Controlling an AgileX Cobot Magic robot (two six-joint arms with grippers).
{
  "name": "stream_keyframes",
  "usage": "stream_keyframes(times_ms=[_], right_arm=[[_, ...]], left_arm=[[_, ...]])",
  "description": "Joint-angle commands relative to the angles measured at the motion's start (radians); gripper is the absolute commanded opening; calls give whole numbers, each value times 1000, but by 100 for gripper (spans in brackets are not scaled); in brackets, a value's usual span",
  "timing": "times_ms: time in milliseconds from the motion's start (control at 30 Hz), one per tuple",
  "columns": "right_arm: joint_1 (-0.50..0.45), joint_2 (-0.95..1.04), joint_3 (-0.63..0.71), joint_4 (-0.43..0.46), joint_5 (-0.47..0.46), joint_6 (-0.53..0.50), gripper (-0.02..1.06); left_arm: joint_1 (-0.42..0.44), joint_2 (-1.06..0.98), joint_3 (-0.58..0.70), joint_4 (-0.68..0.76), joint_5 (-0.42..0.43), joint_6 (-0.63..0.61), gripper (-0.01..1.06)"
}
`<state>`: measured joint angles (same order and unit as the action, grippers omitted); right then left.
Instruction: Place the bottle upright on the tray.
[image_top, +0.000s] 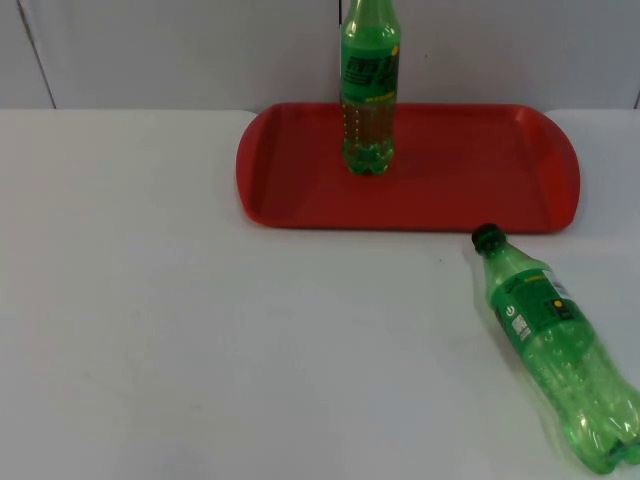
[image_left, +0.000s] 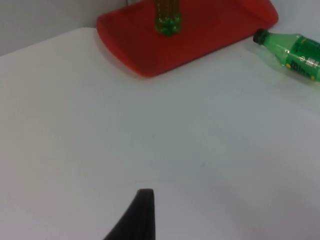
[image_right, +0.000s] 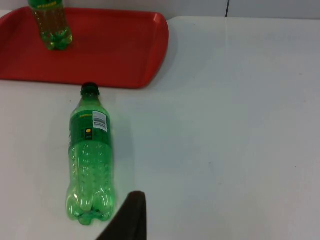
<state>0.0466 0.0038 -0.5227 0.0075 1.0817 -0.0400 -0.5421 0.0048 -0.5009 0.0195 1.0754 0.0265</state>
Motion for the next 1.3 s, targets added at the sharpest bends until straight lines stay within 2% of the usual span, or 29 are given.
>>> stream_keyframes(times_ms=[0,1267], right_arm=[[-5,-4,7,3,-4,2,105],[-5,-4,7,3,-4,2,105]], left_arm=[[-6,-5,5,-12,-1,7,105],[-6,-5,5,-12,-1,3,105]])
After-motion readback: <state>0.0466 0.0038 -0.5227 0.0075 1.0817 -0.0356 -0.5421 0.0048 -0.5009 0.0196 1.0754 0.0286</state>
